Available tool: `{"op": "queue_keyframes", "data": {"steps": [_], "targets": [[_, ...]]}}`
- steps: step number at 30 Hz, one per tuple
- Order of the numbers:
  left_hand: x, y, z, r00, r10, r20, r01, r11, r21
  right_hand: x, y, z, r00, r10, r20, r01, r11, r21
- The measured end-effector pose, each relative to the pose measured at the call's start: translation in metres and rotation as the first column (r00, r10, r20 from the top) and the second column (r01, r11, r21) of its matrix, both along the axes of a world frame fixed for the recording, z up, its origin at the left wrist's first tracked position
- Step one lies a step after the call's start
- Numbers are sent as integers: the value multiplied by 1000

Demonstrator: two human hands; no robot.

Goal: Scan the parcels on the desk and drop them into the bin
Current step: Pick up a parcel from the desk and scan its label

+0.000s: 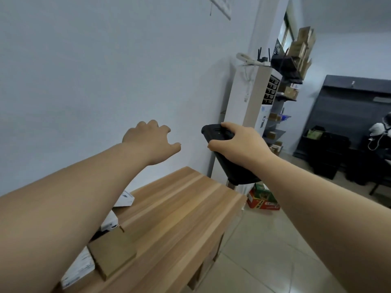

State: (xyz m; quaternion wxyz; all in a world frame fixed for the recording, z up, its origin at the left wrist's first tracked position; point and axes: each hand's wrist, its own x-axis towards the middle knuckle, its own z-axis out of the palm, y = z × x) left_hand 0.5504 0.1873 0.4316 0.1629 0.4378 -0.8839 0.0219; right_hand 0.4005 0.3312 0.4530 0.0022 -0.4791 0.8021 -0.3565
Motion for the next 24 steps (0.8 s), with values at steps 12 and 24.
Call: {"op": "queue_keyframes", "data": {"steps": [12, 24], "targets": [[-157, -129, -6, 997, 62, 42, -61, 997, -37, -175, -150, -1, 996, 69, 48, -68, 997, -29], [-194, -219, -26, 900, 435, 38, -434, 901, -28, -243, -344, -34, 881, 463, 99, -469, 882, 50]]}}
